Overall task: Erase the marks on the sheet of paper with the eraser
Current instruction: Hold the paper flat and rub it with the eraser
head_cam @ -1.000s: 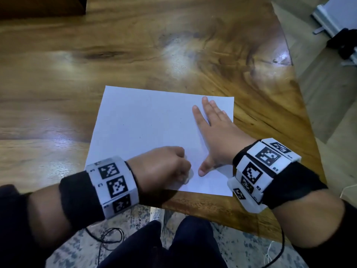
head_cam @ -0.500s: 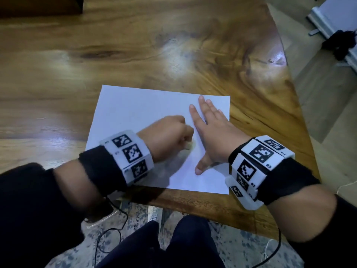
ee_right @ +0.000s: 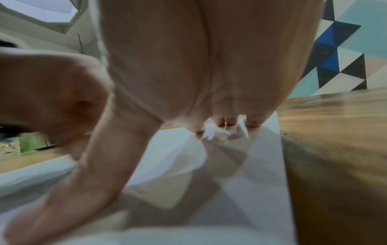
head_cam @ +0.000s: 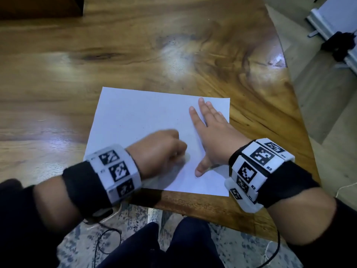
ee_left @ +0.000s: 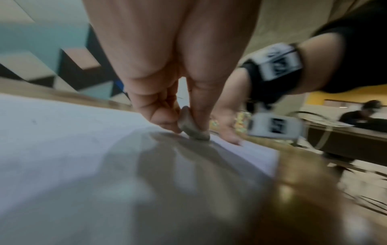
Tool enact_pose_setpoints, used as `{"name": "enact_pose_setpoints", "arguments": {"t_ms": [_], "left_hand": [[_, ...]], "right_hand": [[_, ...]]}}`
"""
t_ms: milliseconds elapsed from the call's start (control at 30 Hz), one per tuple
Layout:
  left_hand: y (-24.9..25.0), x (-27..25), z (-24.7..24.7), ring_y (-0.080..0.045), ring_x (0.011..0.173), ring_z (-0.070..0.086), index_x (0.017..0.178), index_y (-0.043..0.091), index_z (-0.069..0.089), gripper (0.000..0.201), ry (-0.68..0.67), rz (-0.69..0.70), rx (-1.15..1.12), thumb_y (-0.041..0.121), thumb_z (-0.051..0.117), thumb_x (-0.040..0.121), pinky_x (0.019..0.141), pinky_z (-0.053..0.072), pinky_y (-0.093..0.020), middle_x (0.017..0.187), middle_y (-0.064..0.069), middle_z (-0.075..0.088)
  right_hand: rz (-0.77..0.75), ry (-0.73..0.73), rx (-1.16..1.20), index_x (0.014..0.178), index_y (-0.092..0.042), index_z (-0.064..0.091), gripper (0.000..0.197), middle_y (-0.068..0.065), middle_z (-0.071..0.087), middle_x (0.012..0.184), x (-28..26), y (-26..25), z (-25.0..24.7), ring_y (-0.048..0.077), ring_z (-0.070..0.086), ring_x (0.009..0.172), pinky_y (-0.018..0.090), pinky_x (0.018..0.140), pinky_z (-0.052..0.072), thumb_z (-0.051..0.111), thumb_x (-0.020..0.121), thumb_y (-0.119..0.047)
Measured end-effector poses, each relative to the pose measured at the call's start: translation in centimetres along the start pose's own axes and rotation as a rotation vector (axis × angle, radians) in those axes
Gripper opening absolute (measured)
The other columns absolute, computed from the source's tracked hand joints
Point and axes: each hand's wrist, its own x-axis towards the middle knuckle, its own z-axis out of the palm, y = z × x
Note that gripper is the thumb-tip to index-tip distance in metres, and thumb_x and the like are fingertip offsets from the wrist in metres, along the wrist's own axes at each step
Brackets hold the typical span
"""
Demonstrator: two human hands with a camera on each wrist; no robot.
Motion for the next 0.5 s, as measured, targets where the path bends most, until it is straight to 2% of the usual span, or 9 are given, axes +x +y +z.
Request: {"name": "enact_pose_setpoints", "arguments": {"t_ms": [67, 133, 267, 400, 467, 500], "left_hand": [[0.5, -1.4, 1.0, -0.023, 0.065, 0.050, 0.065, 0.015, 0.057, 0.019, -0.055, 0.024, -0.028, 0.028, 0.049, 0.075, 0.065, 0.037, -0.028, 0.073, -0.004, 0.051], [0.6, -0.8, 0.8, -0.026, 0.069, 0.053, 0.070, 0.014, 0.061, 0.011, -0.142, 0.061, 0.031, 0.020, 0.055, 0.076, 0.064, 0.036, -0.027, 0.079, -0.008, 0.053], [-0.1, 2.0, -0.7, -0.033, 0.072, 0.057, 0.075, 0.008, 0.062, 0.009, 0.021, 0.002, 0.015, 0.014, 0.055, 0.075, 0.066, 0.046, -0.035, 0.079, -0.013, 0.053], [1.9, 0.1, 0.7, -0.031, 0.066, 0.054, 0.070, 0.009, 0.061, 0.020, -0.120, 0.034, 0.006, 0.022, 0.046, 0.074, 0.059, 0.042, -0.032, 0.073, -0.004, 0.043], [2.2, -0.1, 0.7, -0.031, 0.072, 0.055, 0.075, 0.010, 0.063, 0.013, -0.194, 0.022, 0.025, 0.018, 0.052, 0.076, 0.063, 0.045, -0.036, 0.078, -0.007, 0.048], [1.8, 0.5, 0.3, -0.031, 0.077, 0.055, 0.078, 0.010, 0.064, 0.010, -0.163, -0.002, 0.021, 0.015, 0.055, 0.078, 0.068, 0.046, -0.037, 0.083, -0.010, 0.052]], "right_hand": [[0.002, -0.003, 0.000, 0.143, -0.013, -0.030, 0.152, 0.013, -0.042, 0.146, 0.0, 0.0, -0.1, 0.025, -0.034, 0.138, 0.037, 0.117, -0.011, 0.083, 0.052, -0.058], [0.005, -0.008, 0.006, 0.143, -0.013, -0.031, 0.151, 0.012, -0.043, 0.146, 0.0, -0.1, -0.1, 0.025, -0.034, 0.138, 0.037, 0.117, -0.011, 0.083, 0.053, -0.057], [0.005, -0.004, 0.005, 0.143, -0.014, -0.030, 0.152, 0.013, -0.043, 0.146, 0.0, -0.1, -0.1, 0.025, -0.034, 0.138, 0.037, 0.116, -0.011, 0.083, 0.051, -0.057], [0.005, -0.006, 0.032, 0.144, -0.014, -0.029, 0.152, 0.012, -0.043, 0.146, -0.1, -0.1, -0.1, 0.024, -0.035, 0.138, 0.037, 0.116, -0.012, 0.085, 0.051, -0.055], [0.006, -0.001, 0.034, 0.144, -0.014, -0.029, 0.152, 0.012, -0.043, 0.146, -0.1, -0.1, -0.1, 0.024, -0.035, 0.138, 0.037, 0.116, -0.012, 0.085, 0.051, -0.055], [0.007, -0.002, 0.036, 0.144, -0.014, -0.028, 0.152, 0.012, -0.042, 0.146, -0.1, -0.2, -0.2, 0.024, -0.034, 0.138, 0.037, 0.116, -0.011, 0.085, 0.051, -0.055]]}}
